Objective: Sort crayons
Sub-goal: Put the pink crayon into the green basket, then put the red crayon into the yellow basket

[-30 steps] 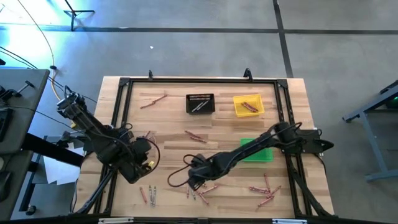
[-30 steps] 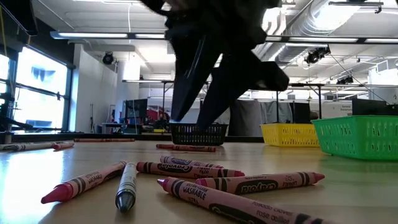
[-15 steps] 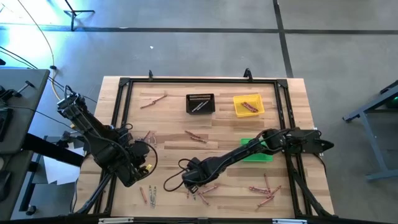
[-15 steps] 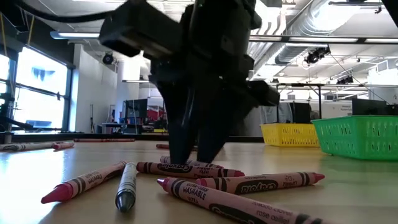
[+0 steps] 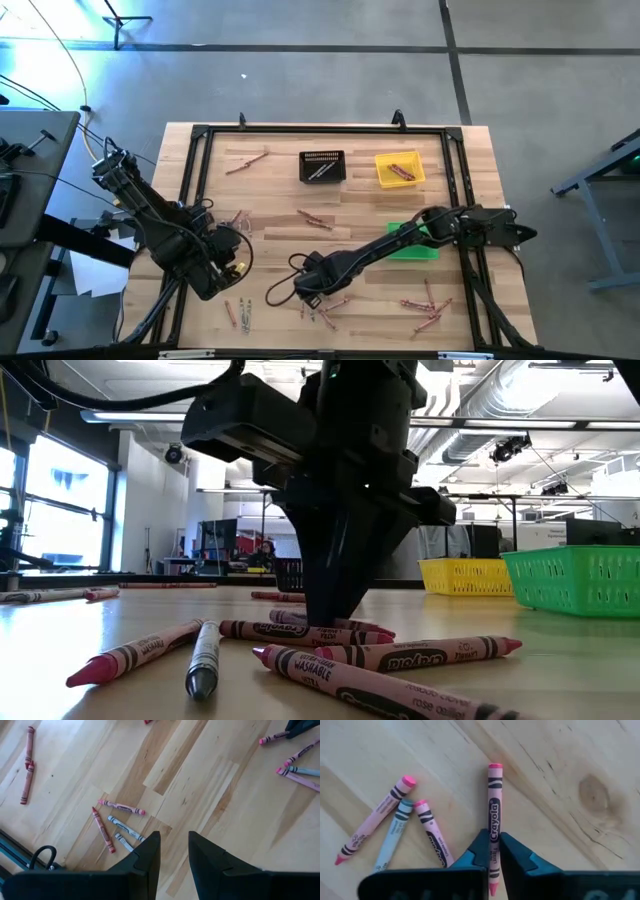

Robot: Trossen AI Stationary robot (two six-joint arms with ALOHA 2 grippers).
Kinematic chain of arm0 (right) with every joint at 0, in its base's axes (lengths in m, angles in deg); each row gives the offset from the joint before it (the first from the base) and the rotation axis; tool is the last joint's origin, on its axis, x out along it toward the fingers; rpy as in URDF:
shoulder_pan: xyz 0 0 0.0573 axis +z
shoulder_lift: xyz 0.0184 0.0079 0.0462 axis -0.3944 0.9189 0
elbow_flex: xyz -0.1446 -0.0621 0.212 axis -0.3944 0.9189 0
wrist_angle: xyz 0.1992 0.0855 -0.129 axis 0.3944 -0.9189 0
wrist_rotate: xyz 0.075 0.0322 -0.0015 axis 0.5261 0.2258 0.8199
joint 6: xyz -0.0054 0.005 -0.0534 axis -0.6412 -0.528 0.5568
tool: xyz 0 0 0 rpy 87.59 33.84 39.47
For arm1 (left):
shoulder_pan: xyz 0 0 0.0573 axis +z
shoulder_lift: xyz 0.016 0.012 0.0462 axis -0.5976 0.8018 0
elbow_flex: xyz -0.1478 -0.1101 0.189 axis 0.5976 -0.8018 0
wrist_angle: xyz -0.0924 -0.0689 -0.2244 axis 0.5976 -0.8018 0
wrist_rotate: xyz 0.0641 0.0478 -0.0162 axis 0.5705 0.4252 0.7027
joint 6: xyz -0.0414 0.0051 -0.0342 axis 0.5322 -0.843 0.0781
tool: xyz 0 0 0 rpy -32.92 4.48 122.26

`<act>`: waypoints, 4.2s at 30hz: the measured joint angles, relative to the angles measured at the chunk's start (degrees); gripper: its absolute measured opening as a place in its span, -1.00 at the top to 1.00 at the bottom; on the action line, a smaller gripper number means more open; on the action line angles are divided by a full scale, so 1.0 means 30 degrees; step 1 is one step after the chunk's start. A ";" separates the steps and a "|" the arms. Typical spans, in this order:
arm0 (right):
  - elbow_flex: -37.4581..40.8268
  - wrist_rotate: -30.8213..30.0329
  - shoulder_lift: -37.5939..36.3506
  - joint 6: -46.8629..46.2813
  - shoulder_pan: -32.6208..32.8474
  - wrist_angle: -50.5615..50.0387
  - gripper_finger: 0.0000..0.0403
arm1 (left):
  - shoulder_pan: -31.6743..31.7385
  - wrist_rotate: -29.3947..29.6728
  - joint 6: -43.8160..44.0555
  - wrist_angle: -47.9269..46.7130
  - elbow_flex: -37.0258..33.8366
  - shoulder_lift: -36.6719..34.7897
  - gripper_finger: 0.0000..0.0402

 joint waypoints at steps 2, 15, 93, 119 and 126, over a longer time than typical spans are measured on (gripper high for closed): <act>-0.0285 0.0161 0.0007 0.0260 -0.0113 -0.0403 0.94 | 0.0000 0.0000 0.0013 0.0000 0.0000 0.0000 0.57; -0.4891 -0.4365 -0.3411 0.1298 -0.0348 -1.1079 0.98 | 0.0017 0.1195 0.1478 -0.0001 0.0007 0.0000 0.57; 1.9643 0.2779 -1.4029 -1.9109 0.9648 0.2204 0.42 | 0.8298 0.1023 -0.5029 0.5799 0.0022 0.0007 0.57; 2.3400 0.2585 -1.7124 -1.7947 0.9662 0.5629 0.97 | 0.8298 0.1042 -0.3804 0.6098 0.0022 0.0007 0.57; 2.2789 0.1065 -2.0829 -1.7399 0.9655 0.3506 0.97 | 0.8512 0.1035 -0.3065 0.6105 0.0022 0.0007 0.57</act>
